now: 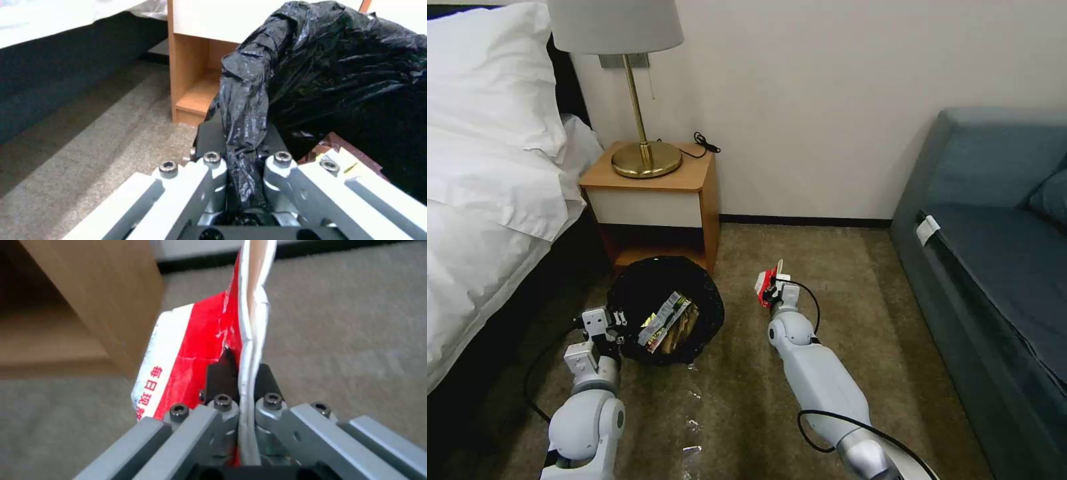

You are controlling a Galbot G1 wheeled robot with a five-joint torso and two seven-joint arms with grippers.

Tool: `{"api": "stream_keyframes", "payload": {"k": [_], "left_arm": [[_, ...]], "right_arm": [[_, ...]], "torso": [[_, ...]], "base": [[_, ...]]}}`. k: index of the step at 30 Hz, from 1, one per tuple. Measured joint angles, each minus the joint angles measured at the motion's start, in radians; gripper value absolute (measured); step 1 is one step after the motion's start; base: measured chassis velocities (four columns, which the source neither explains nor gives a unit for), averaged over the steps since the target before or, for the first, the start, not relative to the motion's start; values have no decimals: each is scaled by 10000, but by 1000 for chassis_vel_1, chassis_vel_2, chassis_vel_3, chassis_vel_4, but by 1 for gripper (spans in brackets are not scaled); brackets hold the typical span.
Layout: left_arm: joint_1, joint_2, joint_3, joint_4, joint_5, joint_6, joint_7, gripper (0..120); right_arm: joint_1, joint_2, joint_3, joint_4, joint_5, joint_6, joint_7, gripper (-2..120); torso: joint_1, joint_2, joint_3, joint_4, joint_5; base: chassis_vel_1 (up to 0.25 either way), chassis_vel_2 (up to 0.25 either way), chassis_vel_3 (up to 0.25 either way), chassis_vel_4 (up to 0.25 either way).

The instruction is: Pick up the trash bin, then pick up the garbage on the floor and place it into the trash bin.

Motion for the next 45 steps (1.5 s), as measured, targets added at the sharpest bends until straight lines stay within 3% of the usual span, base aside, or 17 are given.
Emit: {"api": "stream_keyframes", "payload": {"k": [17,22,25,31,36,45], "left_arm": [[-186,-14,-27,130,-22,6,-9,4],[-316,-48,3,324,-18,6,-11,4],[-393,-100,83,418,12,6,-10,4],[-408,-110,101,479,35,3,-4,4],[-435,-86,87,518,14,-5,24,4],[-487,-93,122,564,3,-16,36,4]], "right_arm": [[194,0,-496,1589,35,663,422,0],[188,0,-837,2605,-665,1060,599,0],[138,0,-1289,3395,-1838,1642,475,0],[71,-50,-1873,4143,-1968,1812,474,0],[-196,-508,-2844,5320,-2085,2000,333,0],[-392,-594,-3562,5933,-2295,2230,-41,0]], "torso": [[0,1,0,0,-1],[0,0,0,0,0],[0,0,0,0,-1],[0,1,0,0,-1],[0,1,-1,-1,1],[0,0,-1,0,0]], "base": [[0,0,0,0],[0,0,0,0],[0,0,0,0],[0,0,0,0],[0,0,0,0],[0,0,0,0]]}}
